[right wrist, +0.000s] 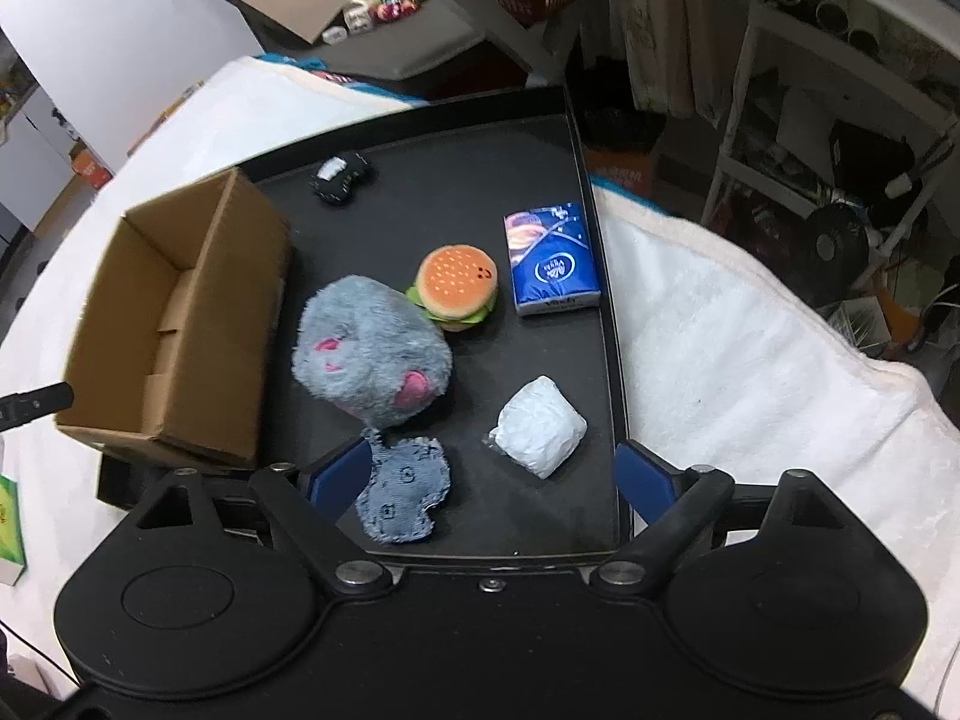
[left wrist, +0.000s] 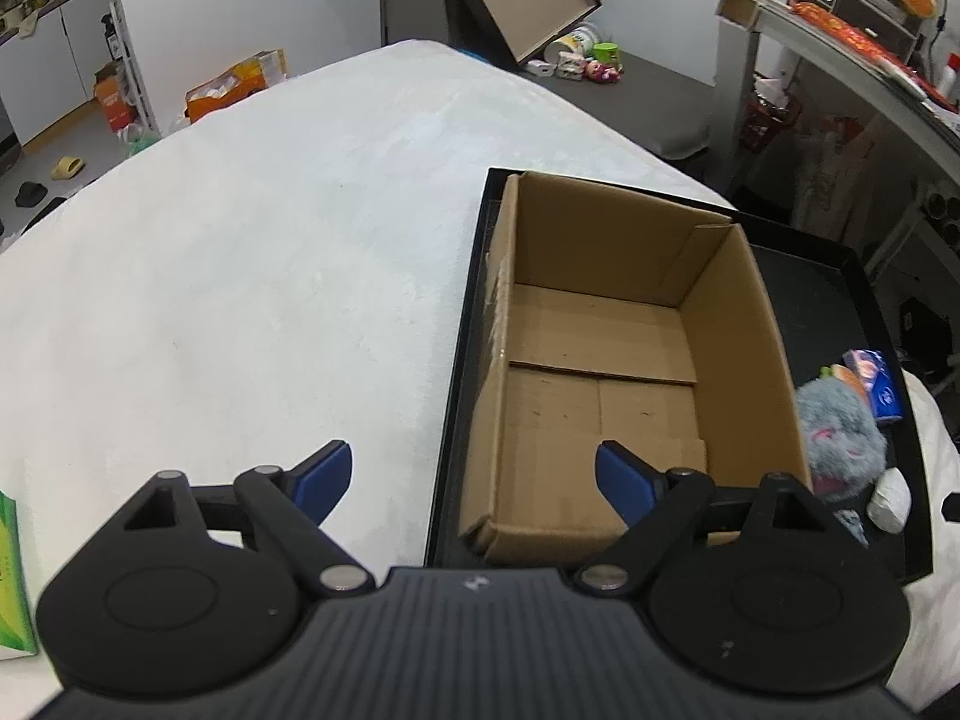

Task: Organize soft objects
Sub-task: 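Lower the right tool onto the white wrapped bundle and close it, then carry the white bundle over the cardboard box and open the right tool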

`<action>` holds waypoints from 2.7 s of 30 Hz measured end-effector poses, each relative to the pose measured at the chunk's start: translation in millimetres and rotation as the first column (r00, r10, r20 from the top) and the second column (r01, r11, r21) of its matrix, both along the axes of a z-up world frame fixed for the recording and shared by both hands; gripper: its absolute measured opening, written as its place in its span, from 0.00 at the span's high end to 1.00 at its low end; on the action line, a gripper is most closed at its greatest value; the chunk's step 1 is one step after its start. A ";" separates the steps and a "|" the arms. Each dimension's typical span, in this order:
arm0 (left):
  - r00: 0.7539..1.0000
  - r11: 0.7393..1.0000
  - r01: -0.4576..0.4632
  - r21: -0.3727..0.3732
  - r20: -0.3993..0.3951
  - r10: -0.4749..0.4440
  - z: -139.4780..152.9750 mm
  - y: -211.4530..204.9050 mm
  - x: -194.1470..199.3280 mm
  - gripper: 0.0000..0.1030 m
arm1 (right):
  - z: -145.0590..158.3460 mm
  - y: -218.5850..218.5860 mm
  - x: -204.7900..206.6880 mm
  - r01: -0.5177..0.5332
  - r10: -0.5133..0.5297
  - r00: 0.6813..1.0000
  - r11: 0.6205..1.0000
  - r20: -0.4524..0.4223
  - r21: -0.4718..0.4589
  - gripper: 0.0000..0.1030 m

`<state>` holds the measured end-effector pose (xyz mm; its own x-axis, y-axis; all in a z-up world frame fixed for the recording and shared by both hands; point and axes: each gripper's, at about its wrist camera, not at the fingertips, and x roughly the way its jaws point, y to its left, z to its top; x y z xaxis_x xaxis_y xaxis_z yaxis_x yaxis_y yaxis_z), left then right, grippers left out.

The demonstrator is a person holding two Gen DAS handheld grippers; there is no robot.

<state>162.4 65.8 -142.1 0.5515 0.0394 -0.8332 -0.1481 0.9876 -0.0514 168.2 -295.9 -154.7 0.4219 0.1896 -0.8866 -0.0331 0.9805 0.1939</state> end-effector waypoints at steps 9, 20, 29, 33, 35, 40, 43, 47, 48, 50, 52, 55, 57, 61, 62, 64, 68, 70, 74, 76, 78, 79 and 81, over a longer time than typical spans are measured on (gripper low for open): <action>0.999 1.000 -0.029 -0.012 -0.033 0.029 -18.1 8.0 18.2 0.48 | -28.8 14.7 29.4 -0.038 0.035 0.998 0.998 -0.055 -0.049 0.20; 0.997 0.999 -0.004 -0.037 -0.077 0.001 -28.0 9.3 39.4 0.88 | -60.2 22.3 51.4 -0.099 0.085 0.989 0.989 -0.123 -0.113 0.28; 0.989 0.999 0.042 -0.007 -0.143 -0.043 -35.7 -2.6 55.8 0.90 | -76.0 20.3 60.8 -0.173 0.144 0.975 0.970 -0.170 -0.171 0.57; 0.984 0.999 0.053 0.003 -0.168 -0.052 -40.3 -3.2 64.0 0.90 | -72.6 14.7 64.9 -0.167 0.140 0.974 0.976 -0.178 -0.142 0.59; 0.983 0.999 0.052 0.005 -0.174 -0.051 -41.7 -3.6 67.3 0.90 | -67.8 14.6 65.2 -0.160 0.137 0.977 0.978 -0.164 -0.136 0.59; 0.984 0.996 0.086 0.005 -0.160 -0.084 -44.5 -5.1 67.6 0.90 | -57.3 19.0 66.9 -0.135 0.119 0.985 0.982 -0.124 -0.129 0.59; 0.985 0.996 0.086 -0.022 -0.147 -0.089 -46.6 0.9 62.6 0.90 | -45.8 26.2 66.2 -0.128 0.116 0.989 0.983 -0.093 -0.133 0.59; 0.988 0.996 0.077 -0.035 -0.128 -0.081 -47.1 4.8 57.1 0.89 | -24.5 42.9 63.2 -0.157 0.151 0.987 0.974 -0.048 -0.163 0.59; 0.989 0.997 0.074 -0.038 -0.124 -0.078 -46.7 4.9 55.7 0.89 | -20.3 47.4 63.6 -0.162 0.158 0.987 0.973 -0.037 -0.162 0.59; 0.990 0.997 0.060 -0.051 -0.122 -0.066 -46.4 7.7 53.8 0.89 | -11.2 55.7 64.7 -0.172 0.175 0.985 0.971 0.000 -0.167 0.59; 0.991 0.997 0.052 -0.056 -0.121 -0.059 -45.5 9.4 53.1 0.88 | -2.7 64.0 64.5 -0.181 0.189 0.981 0.967 0.029 -0.179 0.59; 0.991 0.997 0.060 -0.055 -0.114 -0.066 -42.6 10.2 52.9 0.87 | 9.3 75.5 65.8 -0.183 0.196 0.978 0.968 0.063 -0.172 0.59; 0.991 0.996 0.067 -0.060 -0.112 -0.074 -41.5 9.9 52.5 0.87 | 16.9 83.3 66.1 -0.195 0.211 0.974 0.967 0.084 -0.166 0.59; 0.991 0.995 0.070 -0.070 -0.108 -0.077 -39.8 8.8 52.8 0.87 | 29.2 100.2 65.1 -0.217 0.234 0.966 0.965 0.107 -0.147 0.59; 0.991 0.995 0.075 -0.070 -0.102 -0.082 -39.3 8.4 52.1 0.87 | 32.0 105.3 64.6 -0.226 0.243 0.964 0.963 0.112 -0.148 0.59; 0.993 0.994 0.074 -0.081 -0.090 -0.081 -37.7 9.8 50.7 0.87 | 36.8 116.6 67.0 -0.245 0.264 0.957 0.958 0.122 -0.150 0.59; 0.994 0.992 0.074 -0.098 -0.067 -0.081 -33.3 14.4 45.0 0.86 | 48.4 136.6 70.4 -0.281 0.302 0.942 0.948 0.146 -0.151 0.59; 0.995 0.992 0.074 -0.106 -0.060 -0.081 -33.3 15.5 42.2 0.87 | 54.0 145.5 70.7 -0.301 0.325 0.932 0.941 0.162 -0.156 0.59; 0.995 0.991 0.077 -0.108 -0.048 -0.083 -35.4 15.0 40.4 0.88 | 60.8 165.0 75.9 -0.344 0.369 0.912 0.926 0.177 -0.159 0.59; 0.995 0.991 0.078 -0.110 -0.045 -0.084 -35.8 14.7 39.9 0.88 | 62.5 173.5 79.6 -0.360 0.386 0.904 0.919 0.182 -0.159 0.59; 0.996 0.990 0.072 -0.119 -0.048 -0.078 -36.8 16.4 40.2 0.88 | 62.1 182.9 82.3 -0.385 0.410 0.893 0.909 0.185 -0.160 0.59; 0.996 0.990 0.068 -0.125 -0.049 -0.075 -37.1 17.8 40.0 0.88 | 61.8 186.8 83.2 -0.396 0.422 0.887 0.904 0.186 -0.162 0.59; 0.996 0.989 0.065 -0.132 -0.051 -0.072 -37.4 20.0 39.7 0.88 | 60.6 195.9 85.8 -0.417 0.445 0.876 0.893 0.187 -0.170 0.59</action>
<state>202.1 85.8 -179.5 0.5016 -0.1078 -0.8584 -0.0862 0.9810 -0.1736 254.0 -100.0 -94.1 0.5056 0.2943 -0.8110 -0.4849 0.8744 0.0150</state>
